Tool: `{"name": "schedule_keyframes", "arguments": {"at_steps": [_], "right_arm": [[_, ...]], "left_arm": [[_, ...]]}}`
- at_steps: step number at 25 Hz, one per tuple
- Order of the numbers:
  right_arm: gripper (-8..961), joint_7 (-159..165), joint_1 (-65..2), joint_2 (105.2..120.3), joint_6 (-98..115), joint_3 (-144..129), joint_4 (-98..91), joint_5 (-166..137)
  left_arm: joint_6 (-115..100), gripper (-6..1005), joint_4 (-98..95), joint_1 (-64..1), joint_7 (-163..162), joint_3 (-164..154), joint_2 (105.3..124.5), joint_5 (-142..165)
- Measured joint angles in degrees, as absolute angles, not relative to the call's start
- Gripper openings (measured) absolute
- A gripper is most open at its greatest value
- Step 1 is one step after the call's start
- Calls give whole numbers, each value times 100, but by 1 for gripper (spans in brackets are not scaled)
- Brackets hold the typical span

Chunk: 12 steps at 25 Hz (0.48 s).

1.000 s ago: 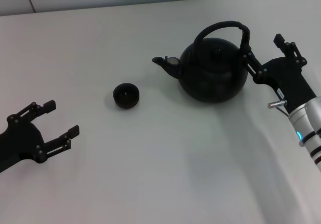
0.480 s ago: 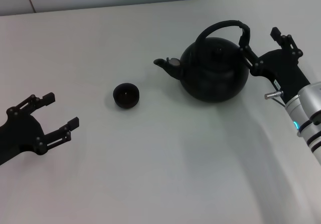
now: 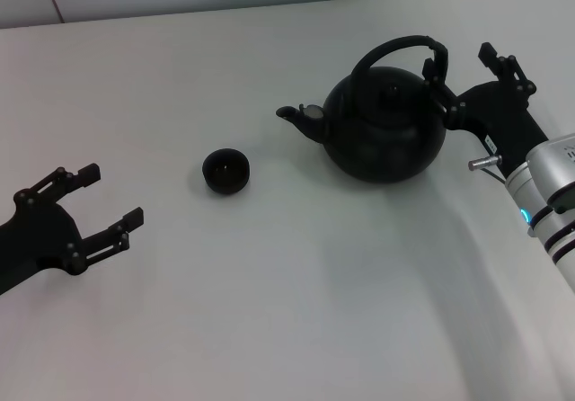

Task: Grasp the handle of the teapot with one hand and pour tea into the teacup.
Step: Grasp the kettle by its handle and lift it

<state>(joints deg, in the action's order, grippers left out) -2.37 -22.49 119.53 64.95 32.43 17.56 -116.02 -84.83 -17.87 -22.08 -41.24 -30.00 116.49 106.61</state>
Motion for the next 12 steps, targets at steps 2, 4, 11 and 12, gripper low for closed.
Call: {"name": "schedule_keyframes", "arguments": {"at_steps": [2, 4, 11, 12], "right_arm": [[739, -237, -2250, 11953, 6494, 3238, 1756, -11602], [738, -237, -2250, 11953, 6494, 3233, 1758, -11602], [738, -237, -2250, 11953, 6494, 3185, 1758, -11611], [737, -237, -2252, 11953, 6494, 3182, 1758, -11620]], "left_arm": [[-8480, 843, -1788, -2212, -4122, -3000, 11659, 10661], [-8450, 842, -1793, -2217, -4116, -2997, 11676, 10661], [-8429, 842, -1793, -2215, -4108, -2997, 11689, 10661], [-8426, 842, -1793, -2215, -4105, -2997, 11693, 10660]]}}
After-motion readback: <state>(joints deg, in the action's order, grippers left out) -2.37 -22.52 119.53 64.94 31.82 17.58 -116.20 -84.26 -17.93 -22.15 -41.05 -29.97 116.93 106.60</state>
